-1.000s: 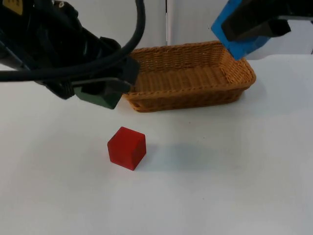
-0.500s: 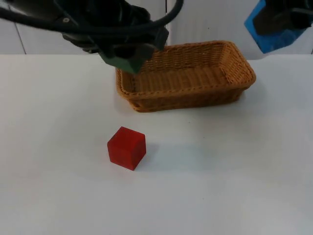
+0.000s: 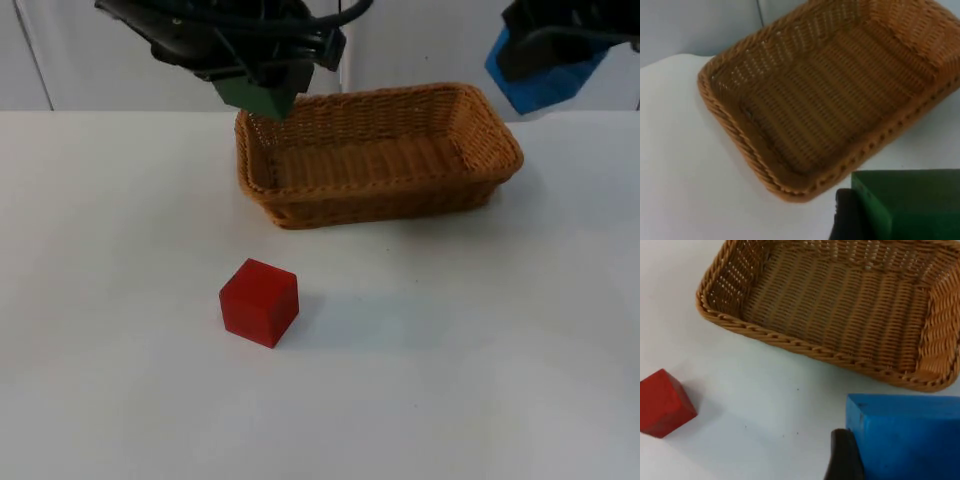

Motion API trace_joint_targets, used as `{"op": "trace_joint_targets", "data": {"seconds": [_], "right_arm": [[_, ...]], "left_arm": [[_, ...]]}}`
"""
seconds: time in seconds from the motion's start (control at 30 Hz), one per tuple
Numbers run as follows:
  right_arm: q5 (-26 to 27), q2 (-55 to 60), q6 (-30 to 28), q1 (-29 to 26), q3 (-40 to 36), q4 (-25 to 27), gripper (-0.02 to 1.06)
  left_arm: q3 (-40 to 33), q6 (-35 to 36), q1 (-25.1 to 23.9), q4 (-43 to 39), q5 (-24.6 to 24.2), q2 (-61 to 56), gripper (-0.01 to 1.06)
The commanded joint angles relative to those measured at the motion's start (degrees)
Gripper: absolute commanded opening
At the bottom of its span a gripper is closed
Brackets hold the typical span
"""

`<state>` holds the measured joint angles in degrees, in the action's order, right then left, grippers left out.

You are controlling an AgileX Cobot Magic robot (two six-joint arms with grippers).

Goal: Pick up one cube with each hand and place exactly two cubes into the same basket, leaving the remaining cube outside.

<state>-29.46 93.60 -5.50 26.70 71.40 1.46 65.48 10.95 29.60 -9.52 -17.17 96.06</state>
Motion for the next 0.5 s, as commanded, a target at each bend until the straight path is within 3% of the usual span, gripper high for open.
{"op": "trace_joint_targets", "data": {"seconds": [0.0, 0.47], "right_arm": [[-0.9, 3.3, -0.1, -0.3, 3.2, -1.1, 0.00], [-8.1, 23.3, 0.1, -3.2, 26.6, -1.1, 0.00]], "left_arm": [[2.1, -0.2, -1.3, 0.1, 1.4, 2.1, 0.00], [14.9, -0.9, -5.0, 6.8, 0.9, 15.3, 0.00]]}}
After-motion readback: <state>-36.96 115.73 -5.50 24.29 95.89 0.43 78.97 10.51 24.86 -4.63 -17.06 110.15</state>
